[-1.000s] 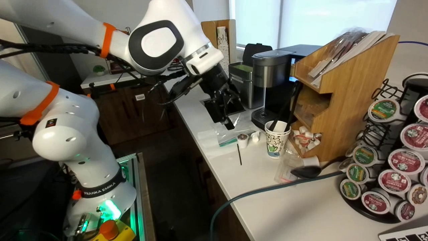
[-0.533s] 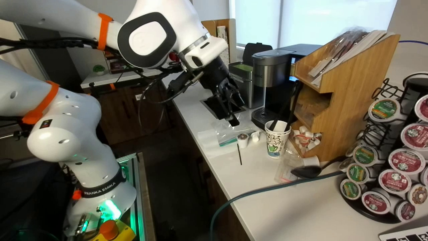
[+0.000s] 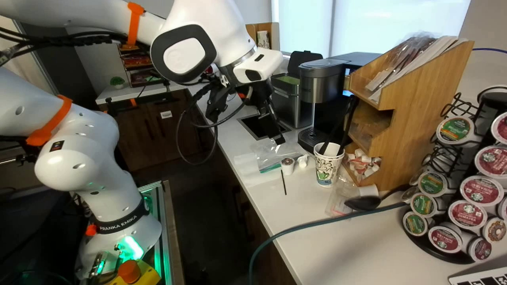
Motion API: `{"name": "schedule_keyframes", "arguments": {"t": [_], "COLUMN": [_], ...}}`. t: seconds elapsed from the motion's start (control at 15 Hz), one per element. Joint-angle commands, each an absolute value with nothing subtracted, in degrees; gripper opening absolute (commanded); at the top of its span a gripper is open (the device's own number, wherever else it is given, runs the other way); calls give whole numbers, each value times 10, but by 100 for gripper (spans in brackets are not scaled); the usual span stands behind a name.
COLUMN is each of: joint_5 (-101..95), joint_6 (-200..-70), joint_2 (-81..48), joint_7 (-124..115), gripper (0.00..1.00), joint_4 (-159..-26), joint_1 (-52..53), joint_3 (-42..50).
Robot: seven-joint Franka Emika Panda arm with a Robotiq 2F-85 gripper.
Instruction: Place the stacked coffee cups on the left upright then put the black tongs on top of the wooden stand.
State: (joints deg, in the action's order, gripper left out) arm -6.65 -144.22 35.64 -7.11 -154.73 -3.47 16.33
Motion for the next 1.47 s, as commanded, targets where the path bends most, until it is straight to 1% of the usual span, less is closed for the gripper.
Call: {"name": "schedule_keyframes", "arguments": {"t": [0.0,0.07,0.13,0.33,0.6,0.87,1.0,1.4], "joint_5": [-28,-50,-30,-35,54,81,68,75], "joint_6": [-1323,-1291,-1346,-1305,-1304,-1323,-1312,-1327], "joint_2": [339,323,350,336,304,275,282,278], "joint_7": [56,60,35,58,132,176,159,169], "gripper": [100,100,100,100,100,100,100,100], "joint_4": [-1475,-1452,-1497,-1461,-1470,-1464,-1467,-1461], "joint_1": [-33,-51,-57,-62,-18,-21,-35,-34], "joint_3": [164,147,141,137,168,171,155,159]}}
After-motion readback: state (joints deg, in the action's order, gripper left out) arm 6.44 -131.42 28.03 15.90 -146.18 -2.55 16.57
